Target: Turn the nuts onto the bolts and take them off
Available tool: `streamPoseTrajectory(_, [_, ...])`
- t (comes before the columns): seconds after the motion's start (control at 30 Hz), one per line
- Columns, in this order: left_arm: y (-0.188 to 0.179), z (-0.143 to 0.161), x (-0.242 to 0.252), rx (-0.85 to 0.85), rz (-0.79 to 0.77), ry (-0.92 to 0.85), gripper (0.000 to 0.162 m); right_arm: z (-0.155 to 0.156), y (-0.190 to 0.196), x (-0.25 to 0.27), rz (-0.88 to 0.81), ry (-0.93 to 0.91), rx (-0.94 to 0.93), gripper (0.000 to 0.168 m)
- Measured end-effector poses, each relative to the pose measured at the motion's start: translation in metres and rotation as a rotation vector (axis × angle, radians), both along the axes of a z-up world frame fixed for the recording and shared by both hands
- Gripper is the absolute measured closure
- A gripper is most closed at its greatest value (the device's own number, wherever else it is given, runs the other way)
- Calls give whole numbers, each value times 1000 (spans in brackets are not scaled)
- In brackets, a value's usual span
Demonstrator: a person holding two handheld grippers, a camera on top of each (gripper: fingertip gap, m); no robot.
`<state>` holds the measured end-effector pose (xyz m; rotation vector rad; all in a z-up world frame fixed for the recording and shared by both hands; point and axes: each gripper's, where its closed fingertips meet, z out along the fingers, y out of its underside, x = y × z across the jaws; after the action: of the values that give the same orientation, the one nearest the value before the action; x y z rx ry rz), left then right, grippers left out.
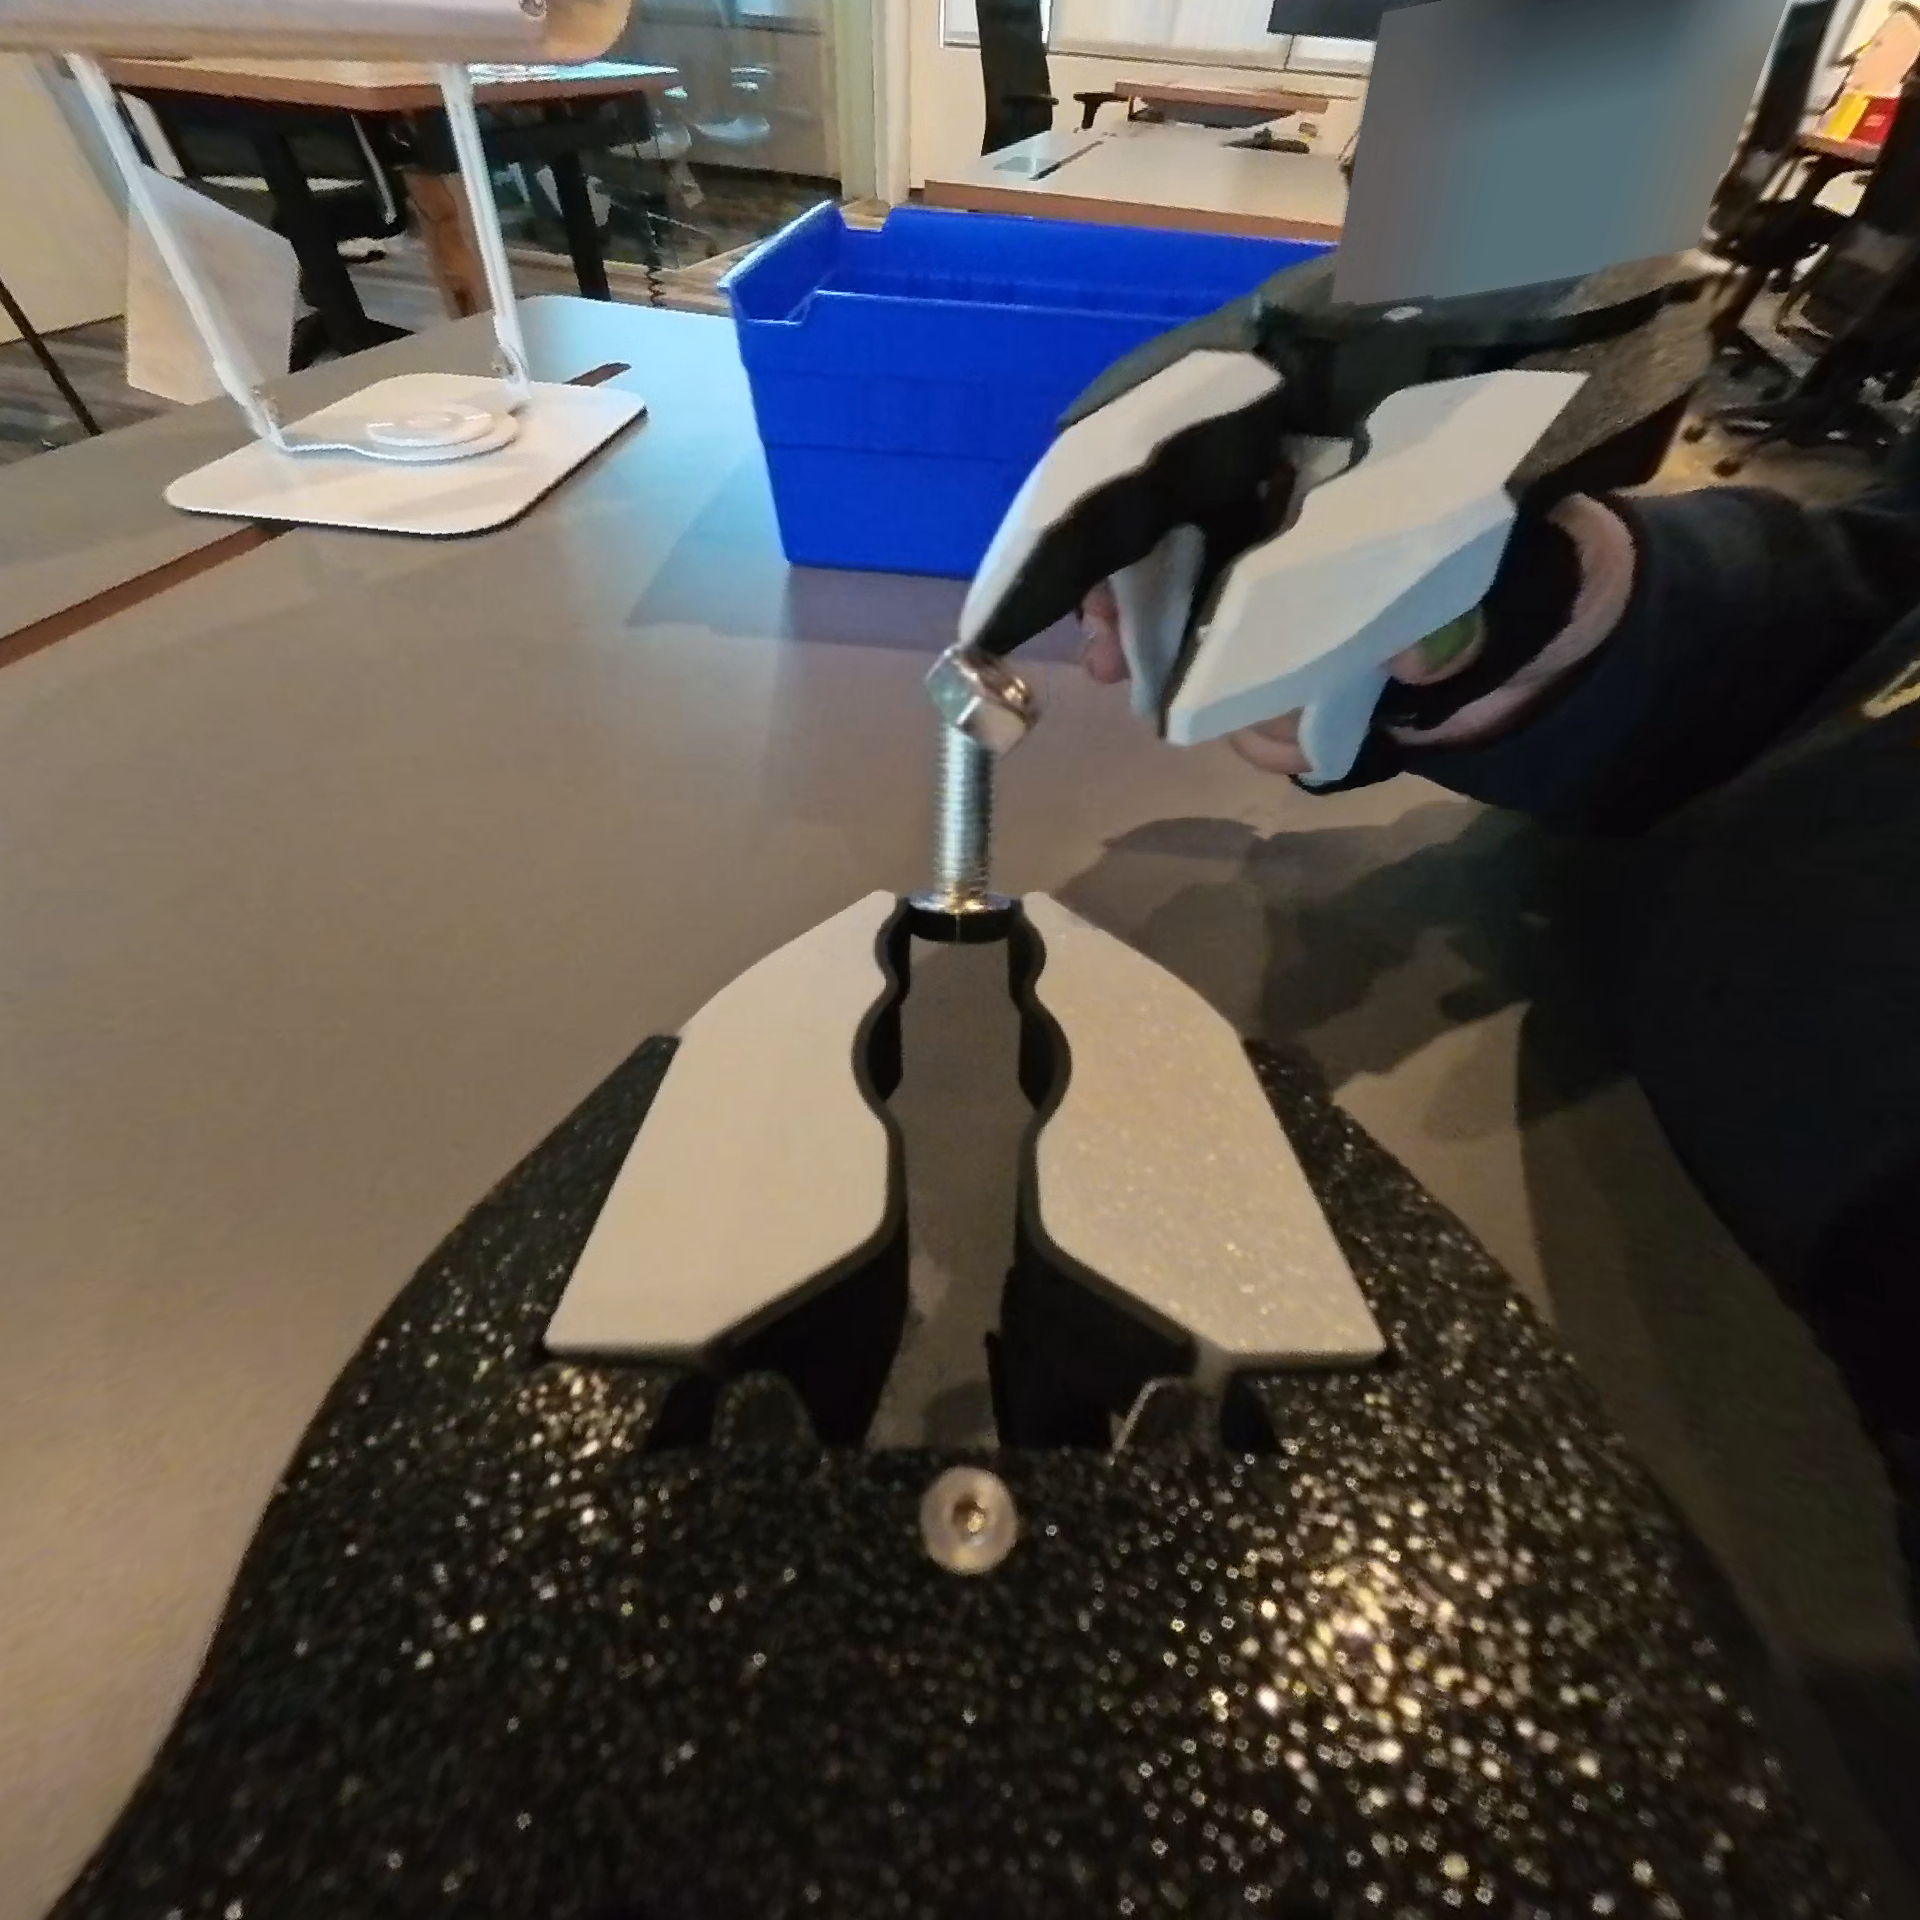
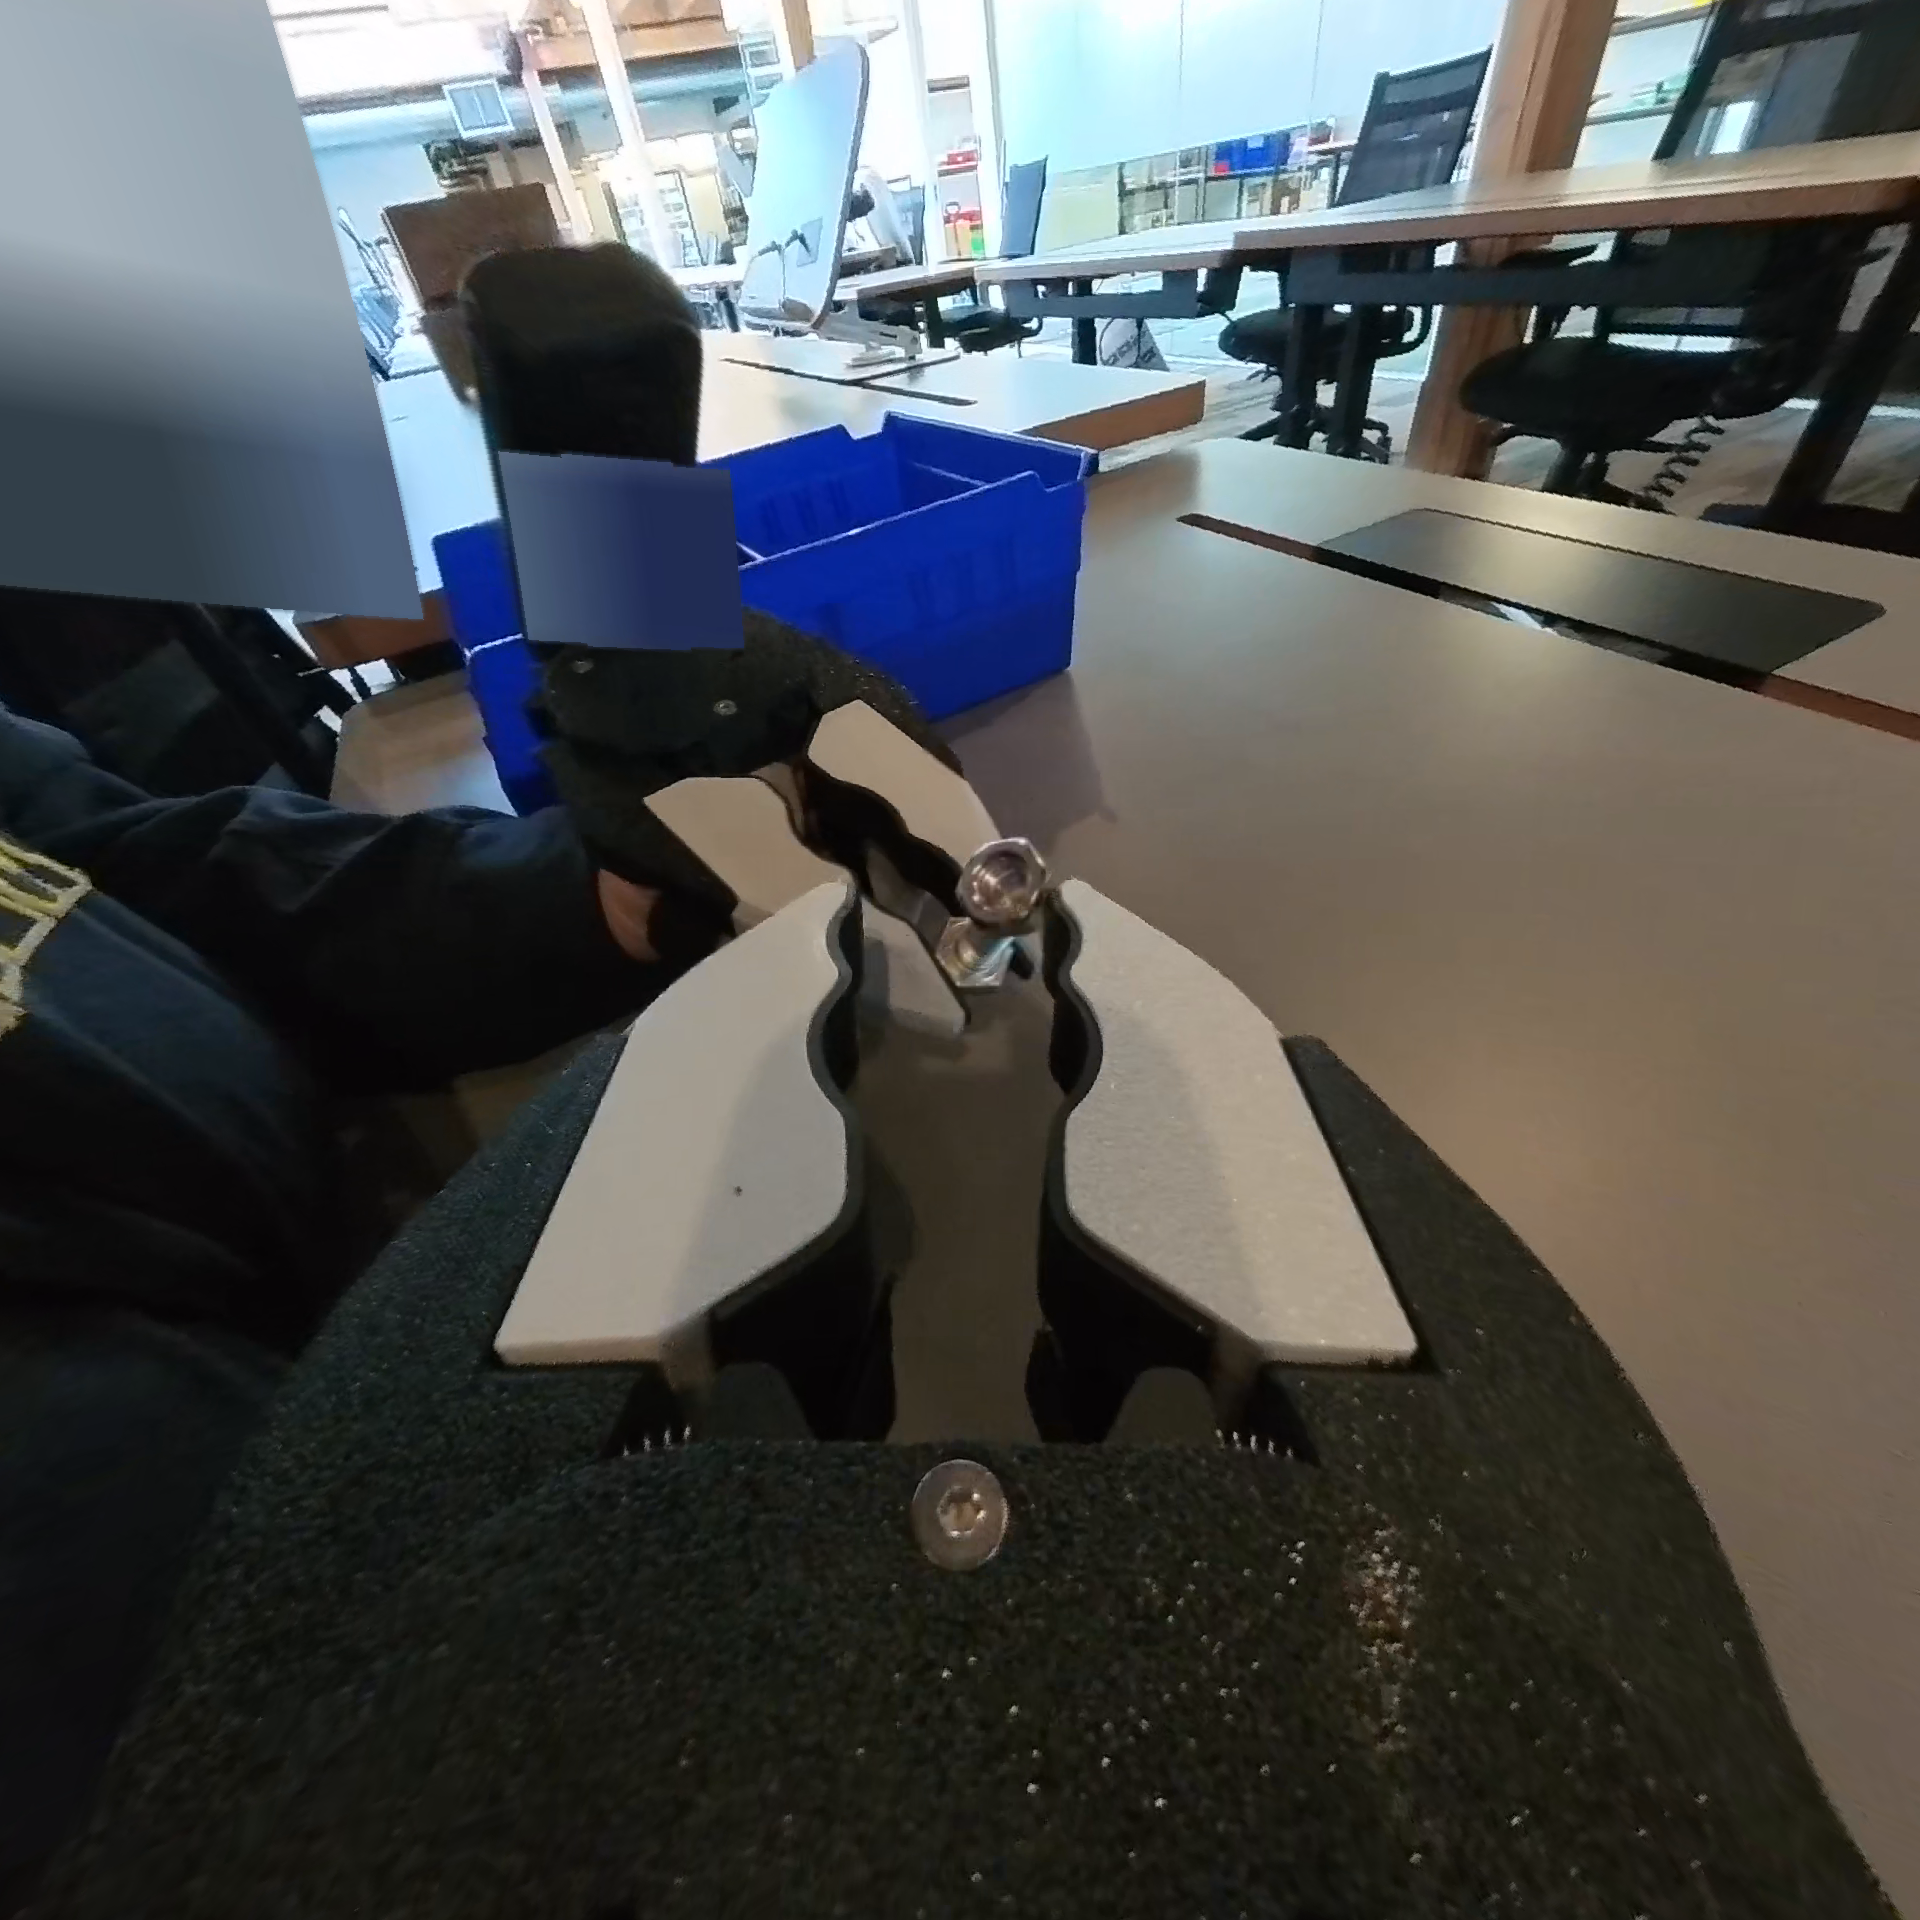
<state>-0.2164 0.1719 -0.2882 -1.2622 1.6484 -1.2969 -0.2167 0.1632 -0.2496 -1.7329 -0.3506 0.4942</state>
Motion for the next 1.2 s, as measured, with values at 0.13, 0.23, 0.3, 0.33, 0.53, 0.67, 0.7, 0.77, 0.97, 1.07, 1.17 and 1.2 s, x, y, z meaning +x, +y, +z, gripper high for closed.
streamPoseTrajectory(0.13, [1,3,-1,-32,-3,-15,145,-3,-1,2,-12,-13,-12,135])
streamPoseTrajectory(0.23, [1,2,0,-29,-4,-10,145,-5,1,3,-14,-8,-15,136])
streamPoseTrajectory(0.3, [3,1,0,-21,10,-5,145,-9,2,4,-20,-21,-25,136])
streamPoseTrajectory(0.33, [5,1,0,-20,25,1,145,-12,3,5,-29,-31,-34,136])
streamPoseTrajectory(0.53, [28,3,0,-40,153,-15,145,-37,5,9,-30,-42,-110,136])
streamPoseTrajectory(0.67, [39,10,-3,-34,218,-72,145,-52,2,-11,77,-91,-165,137])
streamPoseTrajectory(0.7, [42,14,-4,-31,234,-92,145,-58,1,-17,113,-121,-193,137])
streamPoseTrajectory(0.77, [47,22,-7,-19,266,-133,145,-70,2,-28,157,-198,-238,136])
streamPoseTrajectory(0.97, [62,50,-23,34,350,-206,145,-85,25,-53,290,-403,-238,138])
streamPoseTrajectory(1.07, [72,65,-33,76,404,-247,145,-93,39,-66,356,-451,-255,139])
streamPoseTrajectory(1.17, [82,78,-44,103,452,-284,145,-96,51,-80,409,-459,-267,140])
streamPoseTrajectory(1.2, [85,81,-48,107,467,-294,145,-95,59,-79,383,-464,-264,140])
